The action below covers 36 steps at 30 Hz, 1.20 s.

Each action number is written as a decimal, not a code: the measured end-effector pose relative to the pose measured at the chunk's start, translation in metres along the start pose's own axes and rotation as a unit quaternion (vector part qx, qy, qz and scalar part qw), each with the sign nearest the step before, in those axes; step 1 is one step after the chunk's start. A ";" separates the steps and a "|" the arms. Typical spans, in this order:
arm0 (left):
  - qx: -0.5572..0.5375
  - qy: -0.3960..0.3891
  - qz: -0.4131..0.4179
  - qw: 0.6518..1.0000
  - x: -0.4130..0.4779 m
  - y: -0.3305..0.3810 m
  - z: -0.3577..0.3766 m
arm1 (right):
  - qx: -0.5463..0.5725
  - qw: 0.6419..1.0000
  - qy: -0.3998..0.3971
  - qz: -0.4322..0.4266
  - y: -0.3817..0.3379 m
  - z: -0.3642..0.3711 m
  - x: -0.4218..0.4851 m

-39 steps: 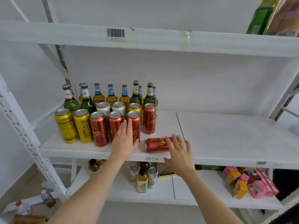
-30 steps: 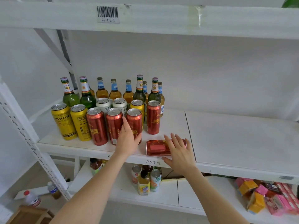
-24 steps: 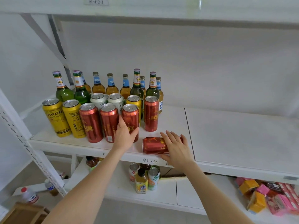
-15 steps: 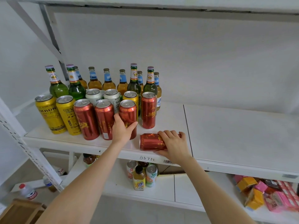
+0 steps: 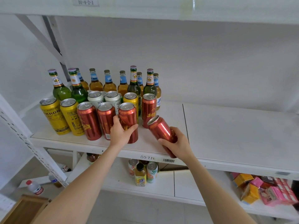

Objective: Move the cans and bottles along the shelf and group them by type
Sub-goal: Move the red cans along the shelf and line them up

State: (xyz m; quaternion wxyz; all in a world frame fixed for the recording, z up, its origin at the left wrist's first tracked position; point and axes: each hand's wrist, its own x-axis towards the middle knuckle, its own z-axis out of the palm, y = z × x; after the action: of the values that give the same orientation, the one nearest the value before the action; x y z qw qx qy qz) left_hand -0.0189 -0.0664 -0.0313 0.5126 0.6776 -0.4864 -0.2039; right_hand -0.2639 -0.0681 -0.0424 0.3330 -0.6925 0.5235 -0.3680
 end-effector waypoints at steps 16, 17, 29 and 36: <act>-0.140 -0.114 -0.054 0.982 -0.069 0.022 -0.049 | 0.349 0.907 0.054 0.229 -0.029 0.000 -0.081; -0.147 -0.122 -0.060 0.980 -0.075 0.023 -0.051 | 0.353 0.905 0.062 0.231 -0.032 -0.002 -0.089; -0.181 -0.190 -0.103 0.959 -0.138 0.044 -0.051 | 0.385 0.883 0.124 0.238 -0.039 -0.032 -0.167; -0.205 -0.197 -0.084 0.955 -0.159 0.089 -0.009 | 0.394 0.879 0.140 0.231 -0.019 -0.083 -0.187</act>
State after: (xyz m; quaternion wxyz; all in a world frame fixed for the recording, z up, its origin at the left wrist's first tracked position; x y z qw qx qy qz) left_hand -0.1225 0.0762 0.0167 0.5155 0.5422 -0.4670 -0.4714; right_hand -0.3597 0.1112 -0.0147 0.5770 -0.3047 0.5220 -0.5493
